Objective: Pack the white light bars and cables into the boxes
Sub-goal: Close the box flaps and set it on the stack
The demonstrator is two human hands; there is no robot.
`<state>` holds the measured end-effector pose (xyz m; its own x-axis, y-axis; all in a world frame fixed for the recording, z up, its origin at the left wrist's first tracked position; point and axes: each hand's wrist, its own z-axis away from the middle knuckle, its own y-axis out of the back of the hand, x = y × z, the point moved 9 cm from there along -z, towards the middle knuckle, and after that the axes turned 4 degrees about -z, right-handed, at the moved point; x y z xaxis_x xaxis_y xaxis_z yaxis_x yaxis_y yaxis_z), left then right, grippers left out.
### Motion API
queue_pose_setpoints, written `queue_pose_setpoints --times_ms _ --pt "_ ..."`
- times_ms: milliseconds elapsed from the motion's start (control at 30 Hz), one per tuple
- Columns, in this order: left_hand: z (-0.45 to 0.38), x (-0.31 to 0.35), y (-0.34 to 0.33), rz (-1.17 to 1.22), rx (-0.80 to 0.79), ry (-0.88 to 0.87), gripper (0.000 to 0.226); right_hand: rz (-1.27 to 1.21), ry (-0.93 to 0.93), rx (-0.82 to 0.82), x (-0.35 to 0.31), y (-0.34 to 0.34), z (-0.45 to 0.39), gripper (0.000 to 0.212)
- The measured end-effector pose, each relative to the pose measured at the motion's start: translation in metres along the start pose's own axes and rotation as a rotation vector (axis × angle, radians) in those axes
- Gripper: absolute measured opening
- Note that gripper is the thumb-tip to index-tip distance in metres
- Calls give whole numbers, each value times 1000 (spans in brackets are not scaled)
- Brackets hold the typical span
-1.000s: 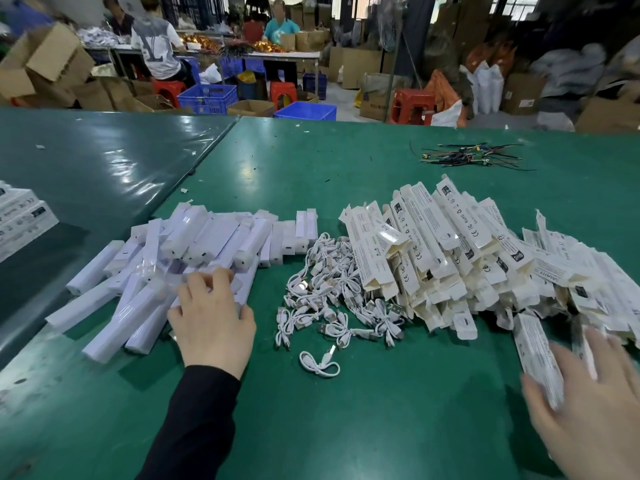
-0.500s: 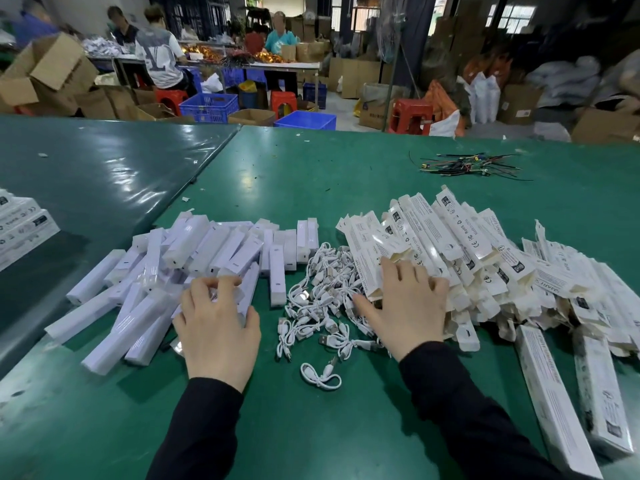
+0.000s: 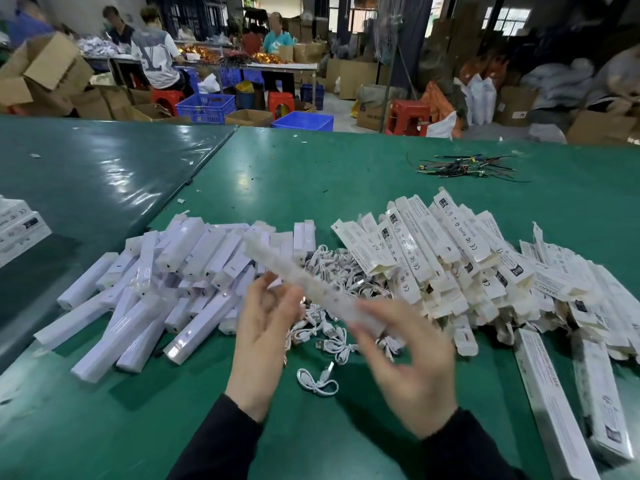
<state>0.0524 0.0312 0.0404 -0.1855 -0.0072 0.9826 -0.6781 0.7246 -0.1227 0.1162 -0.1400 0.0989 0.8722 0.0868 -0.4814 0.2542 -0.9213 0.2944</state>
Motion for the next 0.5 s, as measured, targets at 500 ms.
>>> queue_pose_setpoints --times_ms 500 --pt "1 -18 -12 195 -160 205 49 -745 -1001 -452 45 -63 47 37"
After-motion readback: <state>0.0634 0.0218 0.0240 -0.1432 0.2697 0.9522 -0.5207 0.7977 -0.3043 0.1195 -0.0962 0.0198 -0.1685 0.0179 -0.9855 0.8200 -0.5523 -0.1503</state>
